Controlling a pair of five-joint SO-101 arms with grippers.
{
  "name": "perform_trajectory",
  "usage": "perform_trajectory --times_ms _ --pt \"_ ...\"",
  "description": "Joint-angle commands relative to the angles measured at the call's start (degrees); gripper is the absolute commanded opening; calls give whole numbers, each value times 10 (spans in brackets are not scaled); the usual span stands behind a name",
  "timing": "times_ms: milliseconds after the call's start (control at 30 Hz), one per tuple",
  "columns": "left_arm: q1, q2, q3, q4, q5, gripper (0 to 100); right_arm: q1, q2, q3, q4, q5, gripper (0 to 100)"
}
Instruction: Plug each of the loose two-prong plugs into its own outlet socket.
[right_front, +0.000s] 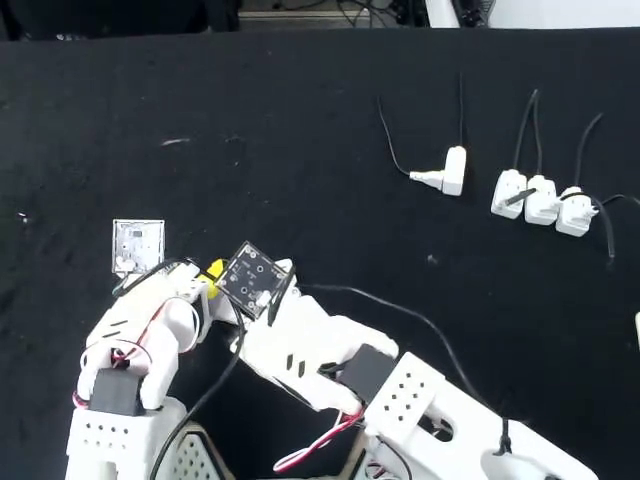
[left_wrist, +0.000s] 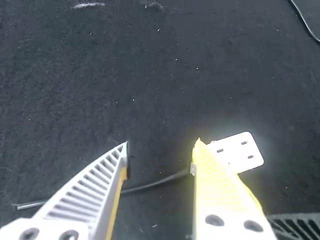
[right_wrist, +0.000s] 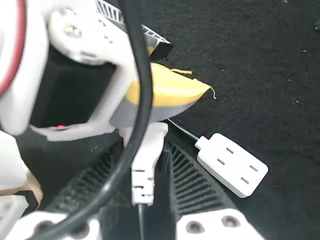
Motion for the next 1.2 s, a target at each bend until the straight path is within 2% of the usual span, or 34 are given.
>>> perform_trajectory --times_ms 0,167,367,1067,1167 --pt "9 0 4 -2 -1 213 -6 -28 -41 -23 -38 11" --pt "9 0 4 -2 -1 213 -2 -28 -41 -23 -77 12" --pt "9 0 5 -2 -1 213 29 -28 -42 -24 -77 12" --pt "9 0 5 -1 -1 213 31 -28 -61 -18 -72 12" --pt "9 0 5 -1 -1 213 31 -29 -61 -17 -52 12"
